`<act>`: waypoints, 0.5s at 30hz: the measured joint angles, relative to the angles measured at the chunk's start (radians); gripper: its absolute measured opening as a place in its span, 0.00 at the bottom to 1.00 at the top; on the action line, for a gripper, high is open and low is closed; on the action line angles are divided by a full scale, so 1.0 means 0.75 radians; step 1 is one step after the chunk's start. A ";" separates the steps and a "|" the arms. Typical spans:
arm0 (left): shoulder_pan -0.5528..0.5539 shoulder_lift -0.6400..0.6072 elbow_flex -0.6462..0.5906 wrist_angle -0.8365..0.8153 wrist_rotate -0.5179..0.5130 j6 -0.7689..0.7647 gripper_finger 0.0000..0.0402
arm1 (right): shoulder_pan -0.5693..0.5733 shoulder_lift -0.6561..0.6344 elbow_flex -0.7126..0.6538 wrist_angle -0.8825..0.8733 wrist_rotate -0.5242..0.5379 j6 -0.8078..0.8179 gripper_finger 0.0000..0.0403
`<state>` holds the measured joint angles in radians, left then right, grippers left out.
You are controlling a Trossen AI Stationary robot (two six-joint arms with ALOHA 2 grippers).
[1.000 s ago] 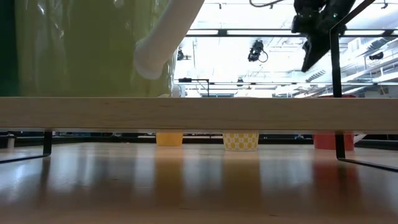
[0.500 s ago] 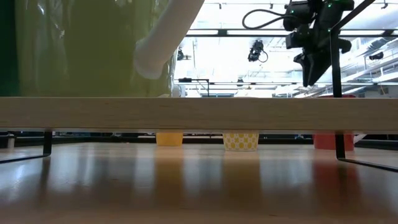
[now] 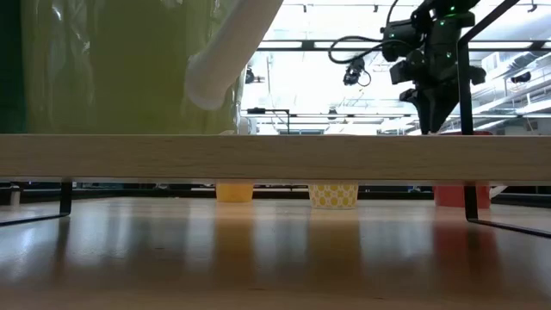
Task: Place coffee mugs
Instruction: Put the red mug on the shelf
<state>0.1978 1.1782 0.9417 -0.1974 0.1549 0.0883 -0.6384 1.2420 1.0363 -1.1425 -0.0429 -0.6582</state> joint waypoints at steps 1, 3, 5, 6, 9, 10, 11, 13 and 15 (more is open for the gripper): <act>0.000 0.000 0.000 0.000 0.000 0.000 0.50 | 0.000 0.009 0.000 0.001 0.000 -0.001 0.34; 0.000 0.000 0.000 0.000 0.000 0.000 0.50 | 0.000 0.027 0.000 -0.002 -0.001 0.000 0.34; 0.000 0.000 0.000 0.000 0.000 0.000 0.50 | 0.000 0.047 0.000 -0.008 -0.001 -0.001 0.34; 0.000 0.000 0.000 0.000 0.000 0.000 0.50 | 0.000 0.057 0.000 -0.010 -0.001 -0.001 0.34; 0.000 0.000 0.000 0.000 0.000 0.000 0.50 | 0.000 0.094 0.000 -0.010 -0.001 -0.001 0.34; 0.000 0.000 0.000 0.000 0.000 0.000 0.50 | 0.000 0.107 0.000 -0.011 -0.001 -0.001 0.34; 0.000 0.000 0.000 0.000 0.000 0.000 0.50 | 0.000 0.121 0.000 -0.012 -0.001 -0.001 0.34; 0.000 0.000 0.000 0.000 0.000 0.000 0.50 | 0.000 0.148 0.000 -0.013 -0.001 0.000 0.34; 0.000 0.000 0.000 0.000 0.000 0.000 0.50 | 0.000 0.174 0.000 -0.013 -0.002 0.008 0.34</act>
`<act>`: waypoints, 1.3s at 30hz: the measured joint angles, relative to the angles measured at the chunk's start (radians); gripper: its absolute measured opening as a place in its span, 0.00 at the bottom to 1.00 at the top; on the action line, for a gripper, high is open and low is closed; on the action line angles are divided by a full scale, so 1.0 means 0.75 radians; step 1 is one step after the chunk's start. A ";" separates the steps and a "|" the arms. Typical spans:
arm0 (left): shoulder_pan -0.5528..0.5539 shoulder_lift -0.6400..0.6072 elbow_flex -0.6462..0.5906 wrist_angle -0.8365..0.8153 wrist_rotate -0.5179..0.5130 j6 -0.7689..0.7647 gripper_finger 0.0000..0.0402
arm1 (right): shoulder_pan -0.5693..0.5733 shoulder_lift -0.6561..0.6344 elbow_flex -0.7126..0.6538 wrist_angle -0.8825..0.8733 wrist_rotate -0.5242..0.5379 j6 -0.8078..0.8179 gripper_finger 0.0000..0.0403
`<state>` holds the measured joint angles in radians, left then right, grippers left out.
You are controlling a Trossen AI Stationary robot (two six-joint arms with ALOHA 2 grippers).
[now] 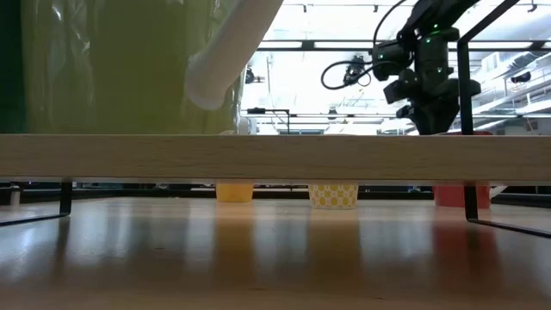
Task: Place coffee mugs
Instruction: Put the red mug on the shelf
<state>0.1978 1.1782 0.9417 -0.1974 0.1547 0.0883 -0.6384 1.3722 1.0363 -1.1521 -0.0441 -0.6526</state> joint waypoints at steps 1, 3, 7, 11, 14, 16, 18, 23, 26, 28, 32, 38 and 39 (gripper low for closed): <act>0.000 0.000 0.000 0.000 0.000 0.000 0.50 | 0.000 0.012 0.000 0.000 0.000 0.003 0.34; 0.000 0.000 0.000 0.000 0.000 0.000 0.50 | 0.000 0.036 0.000 0.001 0.000 0.006 0.34; 0.000 0.000 0.000 0.000 0.000 0.000 0.50 | 0.000 0.075 0.000 0.001 0.000 0.007 0.34; 0.000 0.000 0.000 0.000 0.000 0.000 0.50 | 0.000 0.115 -0.001 0.001 0.001 0.007 0.33; 0.000 0.000 0.000 0.000 0.000 0.000 0.50 | 0.000 0.145 -0.001 0.001 0.001 0.007 0.30; 0.000 0.000 0.000 0.000 0.000 0.000 0.50 | 0.000 0.160 -0.001 -0.001 0.000 0.004 0.26; 0.000 0.000 0.000 0.000 0.000 0.000 0.50 | 0.001 0.170 -0.001 0.000 0.005 0.001 0.21; 0.000 0.000 0.000 0.000 0.000 0.000 0.50 | 0.010 0.169 0.000 0.010 0.005 0.007 0.08; 0.000 0.000 0.000 0.000 0.000 0.000 0.50 | 0.027 0.156 0.003 0.000 0.020 0.007 0.08; 0.000 0.000 0.000 0.000 0.000 0.000 0.50 | 0.041 0.147 0.019 -0.011 0.047 0.028 0.08; 0.000 0.000 0.000 0.000 0.000 0.000 0.50 | 0.071 0.145 0.084 -0.059 0.059 0.117 0.08; 0.000 0.000 0.000 0.000 0.000 0.002 0.50 | 0.117 0.143 0.272 -0.184 0.078 0.215 0.08; 0.000 0.000 0.000 0.000 0.000 0.002 0.50 | 0.126 0.143 0.311 -0.205 0.078 0.236 0.08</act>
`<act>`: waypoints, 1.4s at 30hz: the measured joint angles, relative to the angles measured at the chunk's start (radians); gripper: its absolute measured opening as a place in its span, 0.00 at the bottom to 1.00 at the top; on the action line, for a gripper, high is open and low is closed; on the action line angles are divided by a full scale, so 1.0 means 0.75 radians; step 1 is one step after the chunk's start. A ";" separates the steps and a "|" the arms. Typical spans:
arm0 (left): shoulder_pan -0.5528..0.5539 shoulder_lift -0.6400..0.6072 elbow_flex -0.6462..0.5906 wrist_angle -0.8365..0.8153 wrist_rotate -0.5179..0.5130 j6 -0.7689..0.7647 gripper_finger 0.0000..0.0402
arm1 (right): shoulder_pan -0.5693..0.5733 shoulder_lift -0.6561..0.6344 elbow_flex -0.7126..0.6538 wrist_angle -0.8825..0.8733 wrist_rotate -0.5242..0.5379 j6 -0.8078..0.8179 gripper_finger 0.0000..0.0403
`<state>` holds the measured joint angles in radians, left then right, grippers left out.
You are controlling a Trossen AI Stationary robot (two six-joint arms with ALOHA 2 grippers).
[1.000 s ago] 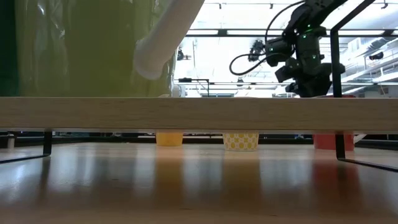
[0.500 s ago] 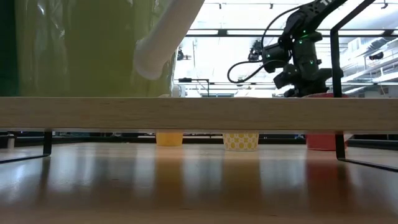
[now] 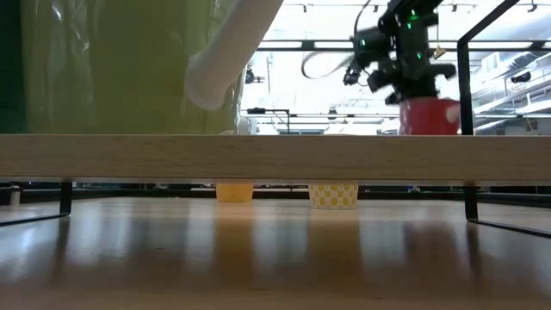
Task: Place coffee mugs
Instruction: Put the red mug on the shelf
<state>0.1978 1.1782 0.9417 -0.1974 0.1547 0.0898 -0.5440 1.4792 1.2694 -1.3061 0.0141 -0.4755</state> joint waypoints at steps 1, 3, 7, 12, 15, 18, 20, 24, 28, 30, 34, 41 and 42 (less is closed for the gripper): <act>0.000 0.000 0.000 0.000 0.000 0.001 0.50 | 0.010 0.000 0.042 -0.020 -0.002 0.014 0.08; 0.000 0.000 0.000 0.000 0.000 0.001 0.50 | 0.033 0.000 0.137 -0.061 -0.002 0.042 0.08; 0.000 0.000 0.000 0.001 0.000 0.001 0.50 | 0.088 -0.001 0.324 -0.116 0.003 0.137 0.08; 0.000 0.000 0.000 0.001 0.000 0.001 0.50 | 0.183 -0.001 0.529 -0.142 -0.011 0.242 0.08; 0.000 0.000 0.000 0.001 0.000 0.001 0.50 | 0.253 -0.001 0.621 -0.134 -0.046 0.280 0.08; 0.000 0.000 0.000 0.001 0.000 0.001 0.50 | 0.323 -0.001 0.685 -0.127 -0.099 0.356 0.08; 0.000 0.000 0.000 0.001 0.000 0.001 0.50 | 0.379 -0.001 0.705 -0.110 -0.126 0.415 0.08; 0.000 0.000 0.000 0.001 0.000 0.001 0.50 | 0.497 0.000 0.708 -0.085 -0.185 0.532 0.08; 0.000 0.000 0.000 0.001 0.000 0.001 0.50 | 0.631 0.011 0.706 -0.049 -0.202 0.661 0.08; 0.000 0.000 0.000 0.001 0.000 0.001 0.50 | 0.694 0.011 0.700 -0.004 -0.201 0.736 0.08; 0.000 0.000 0.000 0.001 0.000 0.001 0.50 | 0.814 0.011 0.699 0.080 -0.196 0.903 0.08; 0.000 0.000 0.000 0.000 0.000 0.001 0.50 | 1.005 0.011 0.698 0.261 -0.135 1.112 0.08; 0.000 0.000 0.000 0.000 0.000 0.001 0.50 | 1.028 0.016 0.698 0.280 -0.126 1.124 0.08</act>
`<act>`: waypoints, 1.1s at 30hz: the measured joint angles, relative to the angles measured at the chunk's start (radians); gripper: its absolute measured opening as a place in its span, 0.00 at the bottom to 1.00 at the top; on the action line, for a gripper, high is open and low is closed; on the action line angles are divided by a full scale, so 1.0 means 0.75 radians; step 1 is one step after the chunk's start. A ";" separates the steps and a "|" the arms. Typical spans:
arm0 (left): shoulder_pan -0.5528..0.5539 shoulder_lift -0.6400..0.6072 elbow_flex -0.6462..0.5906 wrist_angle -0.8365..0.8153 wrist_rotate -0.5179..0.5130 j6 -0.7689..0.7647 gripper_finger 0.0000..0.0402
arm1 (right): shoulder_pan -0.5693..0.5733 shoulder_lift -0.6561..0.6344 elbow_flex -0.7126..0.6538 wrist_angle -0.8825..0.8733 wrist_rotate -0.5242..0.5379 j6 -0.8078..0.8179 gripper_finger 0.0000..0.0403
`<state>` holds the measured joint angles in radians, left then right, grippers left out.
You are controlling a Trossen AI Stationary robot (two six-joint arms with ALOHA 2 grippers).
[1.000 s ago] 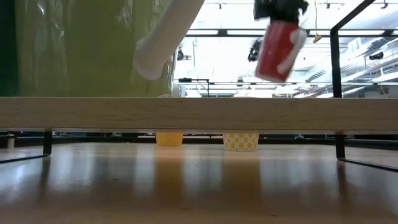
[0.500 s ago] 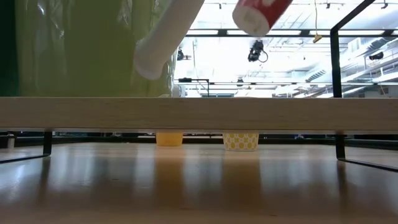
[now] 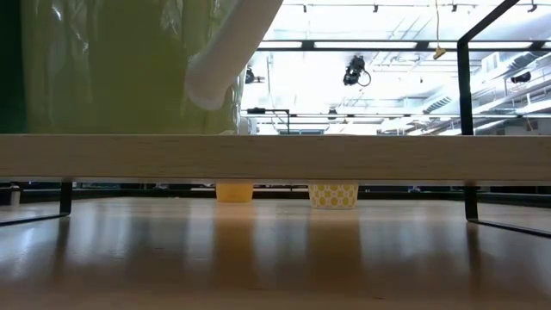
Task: Place coffee mugs
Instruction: Put the red mug on the shelf
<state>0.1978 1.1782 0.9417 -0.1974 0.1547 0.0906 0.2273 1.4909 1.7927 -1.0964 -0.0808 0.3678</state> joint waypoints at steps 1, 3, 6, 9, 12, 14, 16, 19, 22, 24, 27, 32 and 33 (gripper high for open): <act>0.000 0.000 0.000 0.000 0.000 0.000 0.50 | 0.025 0.008 0.000 0.018 0.010 0.007 0.08; 0.000 0.000 0.000 0.000 0.000 0.000 0.50 | 0.074 0.027 0.000 0.034 0.033 0.010 0.08; 0.000 0.000 0.000 -0.001 0.000 0.000 0.50 | 0.137 0.088 0.000 0.034 0.043 0.008 0.08; 0.000 0.000 0.000 0.002 0.000 0.000 0.50 | 0.178 0.166 -0.001 0.033 0.041 -0.007 0.08; 0.000 0.000 0.000 0.003 0.000 0.000 0.50 | 0.203 0.249 -0.001 0.032 0.041 -0.064 0.08; 0.000 0.000 0.000 0.004 0.000 0.000 0.50 | 0.211 0.303 -0.001 0.031 0.038 -0.119 0.08; 0.000 0.000 0.000 0.007 0.001 0.000 0.50 | 0.213 0.356 -0.001 0.029 0.037 -0.171 0.08; 0.000 0.000 0.000 0.006 0.001 0.000 0.50 | 0.212 0.425 -0.001 0.029 0.037 -0.242 0.08; 0.000 0.000 0.000 0.006 0.001 0.000 0.50 | 0.206 0.481 -0.001 0.026 -0.003 -0.298 0.08; 0.000 0.000 0.000 0.006 0.000 0.001 0.50 | 0.207 0.513 -0.001 0.025 -0.022 -0.330 0.08; 0.000 0.000 0.000 0.006 0.000 0.001 0.50 | 0.207 0.554 -0.001 0.022 -0.025 -0.379 0.08; 0.000 0.000 0.000 0.006 0.000 0.001 0.50 | 0.206 0.588 -0.001 0.016 -0.023 -0.419 0.08; 0.000 0.000 0.000 0.006 0.000 0.001 0.50 | 0.206 0.588 -0.001 0.016 -0.023 -0.427 0.08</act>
<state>0.1978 1.1782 0.9417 -0.1928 0.1547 0.0912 0.3821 1.9316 1.7924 -1.0842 -0.0982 0.0473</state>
